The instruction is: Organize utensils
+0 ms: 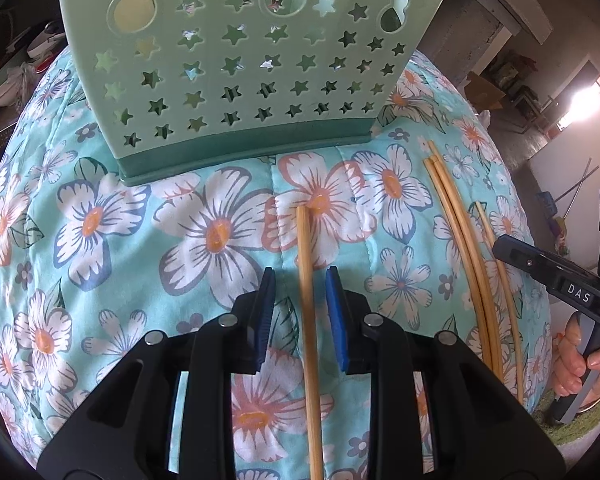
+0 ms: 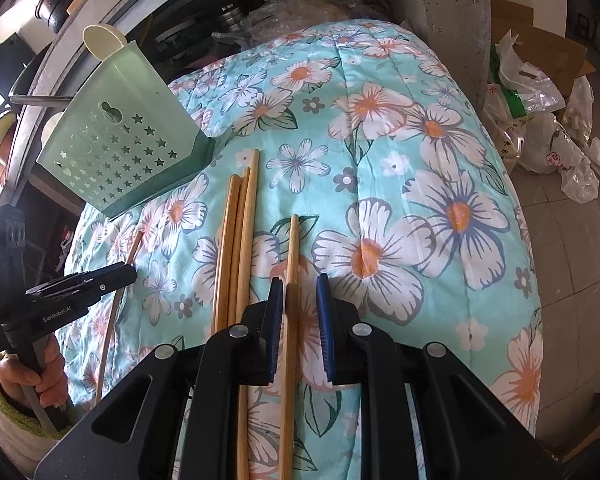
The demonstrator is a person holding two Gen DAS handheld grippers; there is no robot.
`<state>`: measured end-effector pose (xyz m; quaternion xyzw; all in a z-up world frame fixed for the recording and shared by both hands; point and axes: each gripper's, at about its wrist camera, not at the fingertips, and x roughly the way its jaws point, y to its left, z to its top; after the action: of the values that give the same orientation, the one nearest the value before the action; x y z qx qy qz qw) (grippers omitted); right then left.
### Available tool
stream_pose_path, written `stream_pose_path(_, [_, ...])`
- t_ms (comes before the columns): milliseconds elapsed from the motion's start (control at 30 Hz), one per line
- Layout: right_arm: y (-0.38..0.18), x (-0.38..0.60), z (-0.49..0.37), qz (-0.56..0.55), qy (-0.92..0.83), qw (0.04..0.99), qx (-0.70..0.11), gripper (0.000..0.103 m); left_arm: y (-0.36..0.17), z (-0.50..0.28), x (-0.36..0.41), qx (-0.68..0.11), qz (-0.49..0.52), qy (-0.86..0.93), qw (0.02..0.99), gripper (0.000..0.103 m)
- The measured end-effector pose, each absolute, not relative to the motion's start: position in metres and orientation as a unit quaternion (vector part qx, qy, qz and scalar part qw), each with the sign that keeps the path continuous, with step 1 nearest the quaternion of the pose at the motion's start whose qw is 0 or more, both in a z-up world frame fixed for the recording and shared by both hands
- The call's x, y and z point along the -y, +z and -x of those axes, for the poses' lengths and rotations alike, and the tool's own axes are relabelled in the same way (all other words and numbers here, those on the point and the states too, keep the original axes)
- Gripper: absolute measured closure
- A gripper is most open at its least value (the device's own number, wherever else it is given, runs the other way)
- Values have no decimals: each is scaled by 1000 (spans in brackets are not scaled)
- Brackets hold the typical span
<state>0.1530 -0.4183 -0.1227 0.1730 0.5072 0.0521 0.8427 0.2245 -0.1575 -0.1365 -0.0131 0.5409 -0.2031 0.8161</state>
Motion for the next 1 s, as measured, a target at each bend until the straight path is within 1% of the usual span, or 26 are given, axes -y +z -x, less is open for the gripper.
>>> stream_pose_path(233, [-125,411,-165,-161,51,843,-510,86,-139,-233,161,-543,16,-195,817,79])
stream_pose_path(300, [-128,411,-168,-164,48,843,-511,87,-139,-235,161,-543,19,-192,817,79])
stream_pose_path(367, [-129,412,-169,-168,45,843,-510,93,-140,-238,163,-541,19,-188,819,82])
stream_pose_path(433, [-129,414,-167,-173,44,843,-508,96,-140,-238,164,-539,14,-183,822,87])
stream_pose_path(633, [-125,419,-163,-191,43,843,-500,96,-140,-240,168,-531,3,-175,829,97])
stream_pose_path(800, [-117,423,-159,-200,43,847,-490,96,-133,-238,166,-523,3,-172,834,97])
stream_pose_path(1000, [-95,425,-149,-197,44,860,-469,96,-112,-224,163,-499,-5,-173,849,97])
